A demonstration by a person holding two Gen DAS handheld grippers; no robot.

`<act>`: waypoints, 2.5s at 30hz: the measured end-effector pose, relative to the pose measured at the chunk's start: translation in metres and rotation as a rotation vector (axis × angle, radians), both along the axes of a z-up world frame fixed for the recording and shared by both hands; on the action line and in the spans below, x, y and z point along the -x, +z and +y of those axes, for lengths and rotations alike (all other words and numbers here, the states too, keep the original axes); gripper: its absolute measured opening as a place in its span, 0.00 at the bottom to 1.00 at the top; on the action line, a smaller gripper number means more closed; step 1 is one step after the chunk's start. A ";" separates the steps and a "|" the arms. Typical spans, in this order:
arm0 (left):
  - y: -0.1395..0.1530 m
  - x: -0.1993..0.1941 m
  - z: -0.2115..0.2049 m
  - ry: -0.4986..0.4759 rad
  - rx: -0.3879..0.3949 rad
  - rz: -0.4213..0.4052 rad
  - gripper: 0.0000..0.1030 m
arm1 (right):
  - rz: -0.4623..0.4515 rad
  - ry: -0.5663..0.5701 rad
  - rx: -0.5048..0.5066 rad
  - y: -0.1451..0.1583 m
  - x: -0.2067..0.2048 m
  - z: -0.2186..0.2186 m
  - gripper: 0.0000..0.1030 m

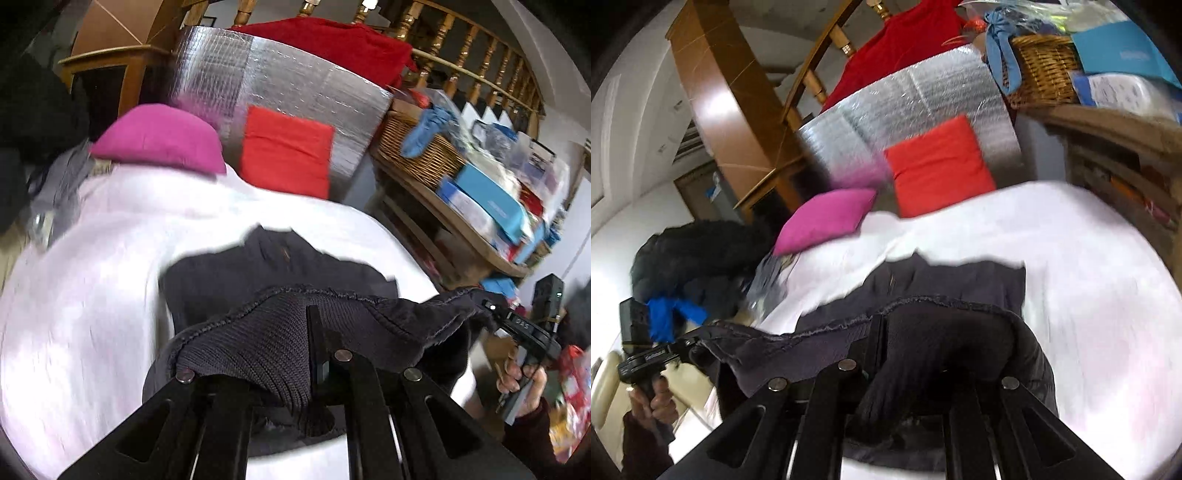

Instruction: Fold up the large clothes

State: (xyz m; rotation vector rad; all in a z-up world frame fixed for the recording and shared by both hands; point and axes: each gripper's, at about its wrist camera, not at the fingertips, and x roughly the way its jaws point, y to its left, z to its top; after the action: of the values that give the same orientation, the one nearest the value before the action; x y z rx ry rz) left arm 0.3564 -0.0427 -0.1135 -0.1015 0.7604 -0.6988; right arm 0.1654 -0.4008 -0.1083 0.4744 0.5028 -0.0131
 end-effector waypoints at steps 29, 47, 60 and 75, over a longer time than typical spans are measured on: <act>-0.138 -0.229 -0.038 0.280 0.272 0.292 0.76 | -0.040 -0.252 -0.419 -0.132 -0.228 -0.149 0.90; -0.144 -0.095 -0.015 0.545 -0.101 0.202 0.87 | 0.160 -0.079 0.081 -0.093 -0.169 -0.035 0.89; -0.141 -0.111 -0.041 0.433 -0.340 0.049 0.23 | 0.261 -0.114 0.154 -0.105 -0.171 -0.055 0.89; -0.138 -0.128 0.005 0.506 -0.254 0.133 0.76 | 0.355 -0.189 -0.151 -0.141 -0.138 -0.148 0.89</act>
State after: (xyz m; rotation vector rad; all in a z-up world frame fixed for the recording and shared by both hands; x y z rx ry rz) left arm 0.4839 -0.0373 -0.2516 -0.1041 0.9002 -0.1137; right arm 0.3030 -0.5489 -0.2495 0.6718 0.8090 -0.2459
